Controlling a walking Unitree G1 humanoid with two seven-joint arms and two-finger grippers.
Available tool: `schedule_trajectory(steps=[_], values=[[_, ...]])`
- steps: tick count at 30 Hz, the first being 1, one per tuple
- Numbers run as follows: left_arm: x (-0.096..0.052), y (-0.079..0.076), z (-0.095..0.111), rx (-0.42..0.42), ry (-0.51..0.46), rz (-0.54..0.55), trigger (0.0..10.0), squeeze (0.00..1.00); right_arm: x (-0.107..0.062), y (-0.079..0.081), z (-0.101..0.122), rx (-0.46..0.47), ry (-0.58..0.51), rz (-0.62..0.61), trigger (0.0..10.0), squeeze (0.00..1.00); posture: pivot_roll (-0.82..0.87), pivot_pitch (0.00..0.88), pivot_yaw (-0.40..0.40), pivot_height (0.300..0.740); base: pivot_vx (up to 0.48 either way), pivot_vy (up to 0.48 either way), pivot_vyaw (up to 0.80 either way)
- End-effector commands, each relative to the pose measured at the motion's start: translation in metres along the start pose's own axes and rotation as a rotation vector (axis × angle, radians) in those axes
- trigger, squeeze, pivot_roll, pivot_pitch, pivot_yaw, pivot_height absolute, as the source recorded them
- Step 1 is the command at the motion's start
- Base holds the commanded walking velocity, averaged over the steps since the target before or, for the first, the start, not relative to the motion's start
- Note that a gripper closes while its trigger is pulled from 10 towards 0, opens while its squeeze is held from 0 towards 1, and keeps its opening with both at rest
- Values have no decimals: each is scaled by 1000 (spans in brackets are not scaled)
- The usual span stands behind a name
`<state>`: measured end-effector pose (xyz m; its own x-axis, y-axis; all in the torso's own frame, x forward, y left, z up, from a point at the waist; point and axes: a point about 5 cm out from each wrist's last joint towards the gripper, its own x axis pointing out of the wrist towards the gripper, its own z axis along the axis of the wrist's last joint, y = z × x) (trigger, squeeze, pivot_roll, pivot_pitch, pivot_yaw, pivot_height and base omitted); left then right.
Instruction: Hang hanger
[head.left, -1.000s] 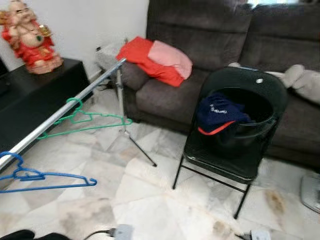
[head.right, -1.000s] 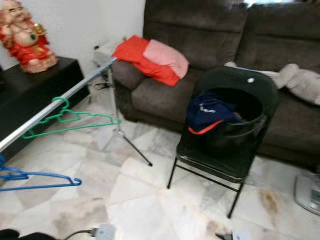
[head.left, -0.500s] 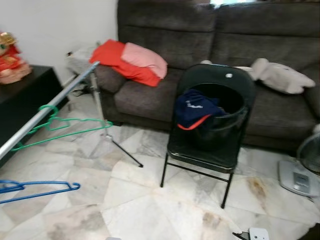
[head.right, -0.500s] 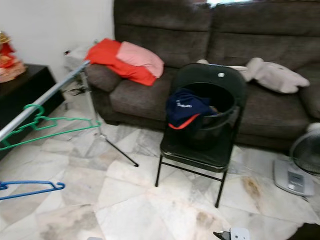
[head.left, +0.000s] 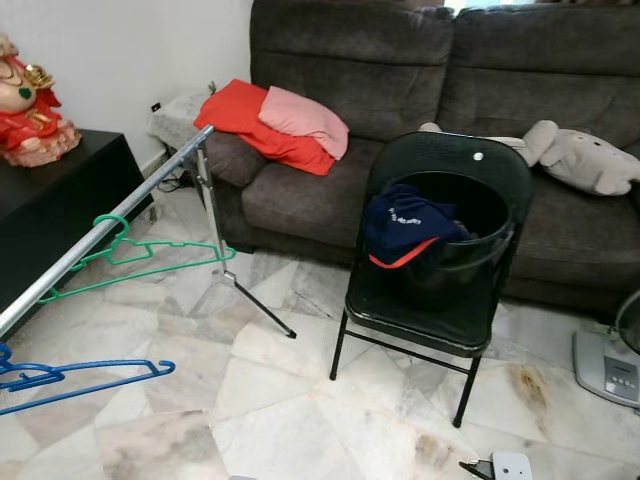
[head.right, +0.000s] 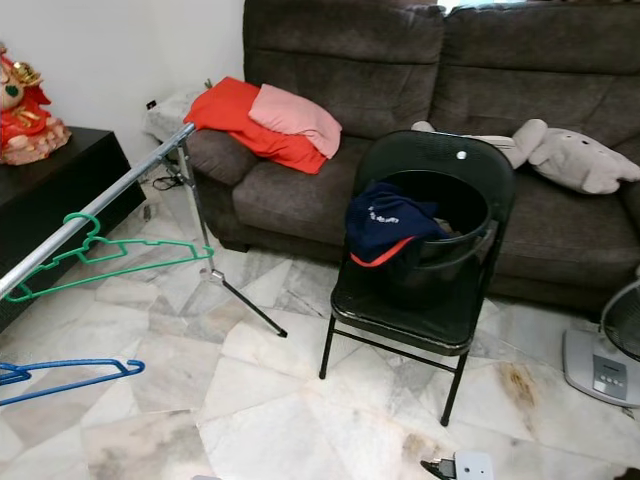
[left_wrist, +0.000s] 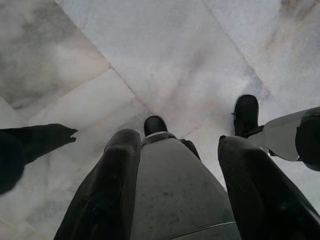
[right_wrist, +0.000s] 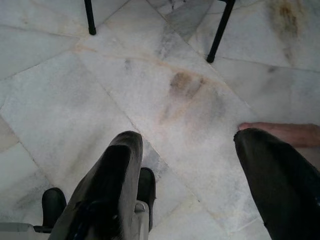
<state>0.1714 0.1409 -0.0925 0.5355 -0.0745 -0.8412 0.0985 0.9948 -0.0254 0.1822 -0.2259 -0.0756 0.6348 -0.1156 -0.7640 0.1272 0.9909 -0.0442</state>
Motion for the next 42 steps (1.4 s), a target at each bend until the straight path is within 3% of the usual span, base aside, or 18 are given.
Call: schedule_trajectory(steps=[1, 15, 42], values=[[-2, 2, -11, -12, 43, -2, 10000, 0, 0, 0, -1, 4, 2, -4, 10000, 0, 44, 73, 22, 740, 247, 0, 0], [-2, 5, -13, -5, 45, -5, 10000, 0, 0, 0, -2, 11, 5, -3, 10000, 0, 45, 72, 23, 740, 249, 0, -548], [-3, 11, -14, -5, 46, -2, 10000, 0, 0, -1, 1, -30, -15, 3, 10000, 0, 42, 71, 19, 740, 250, 0, 0]])
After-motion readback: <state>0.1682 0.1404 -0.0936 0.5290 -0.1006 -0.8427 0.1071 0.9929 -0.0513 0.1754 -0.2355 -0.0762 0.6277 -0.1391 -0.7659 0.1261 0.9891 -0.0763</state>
